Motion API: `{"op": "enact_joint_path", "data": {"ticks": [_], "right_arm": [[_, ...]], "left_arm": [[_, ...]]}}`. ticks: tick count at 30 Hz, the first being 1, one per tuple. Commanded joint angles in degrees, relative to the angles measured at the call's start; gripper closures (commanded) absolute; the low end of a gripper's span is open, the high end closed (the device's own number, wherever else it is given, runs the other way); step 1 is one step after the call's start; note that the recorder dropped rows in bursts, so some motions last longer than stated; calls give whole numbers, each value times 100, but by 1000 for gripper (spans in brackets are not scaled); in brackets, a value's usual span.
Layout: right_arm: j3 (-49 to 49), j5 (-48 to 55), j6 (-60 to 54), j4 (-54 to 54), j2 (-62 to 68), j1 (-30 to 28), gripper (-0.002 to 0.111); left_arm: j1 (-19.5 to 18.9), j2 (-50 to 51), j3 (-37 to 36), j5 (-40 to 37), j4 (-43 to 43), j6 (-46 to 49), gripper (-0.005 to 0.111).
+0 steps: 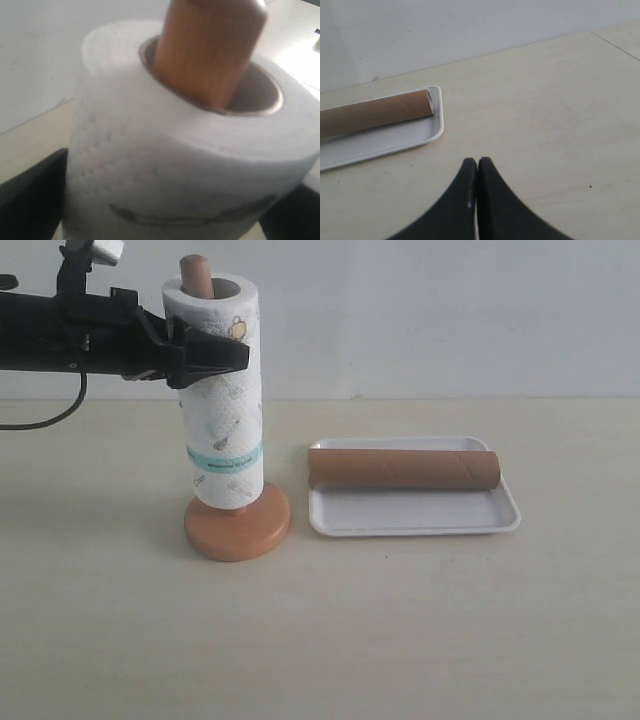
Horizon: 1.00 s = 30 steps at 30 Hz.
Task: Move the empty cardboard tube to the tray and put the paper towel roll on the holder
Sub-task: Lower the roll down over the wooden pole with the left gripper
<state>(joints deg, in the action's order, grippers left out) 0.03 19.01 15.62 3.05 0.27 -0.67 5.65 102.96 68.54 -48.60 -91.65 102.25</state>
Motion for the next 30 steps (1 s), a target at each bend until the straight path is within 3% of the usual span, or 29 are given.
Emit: {"op": "enact_joint_path", "data": {"ticks": [1,6,9,21,30], "right_arm": [[-3,-34,5,31,-27,-39,108],[-3,-34,5,31,-27,-39,108],[-3,-34,5,31,-27,-39,108],[-3,-34,5,31,-27,-39,108],[-3,-34,5,31,-27,-39,108]], "left_arm": [[28,-33,3,24,-101,61,83],[28,-33,3,24,-101,-50,46],[28,-33,3,-113,-101,-145,36],[28,-33,3,-52,282,-276,36],[28,-33,3,-49,63,-193,36]]}}
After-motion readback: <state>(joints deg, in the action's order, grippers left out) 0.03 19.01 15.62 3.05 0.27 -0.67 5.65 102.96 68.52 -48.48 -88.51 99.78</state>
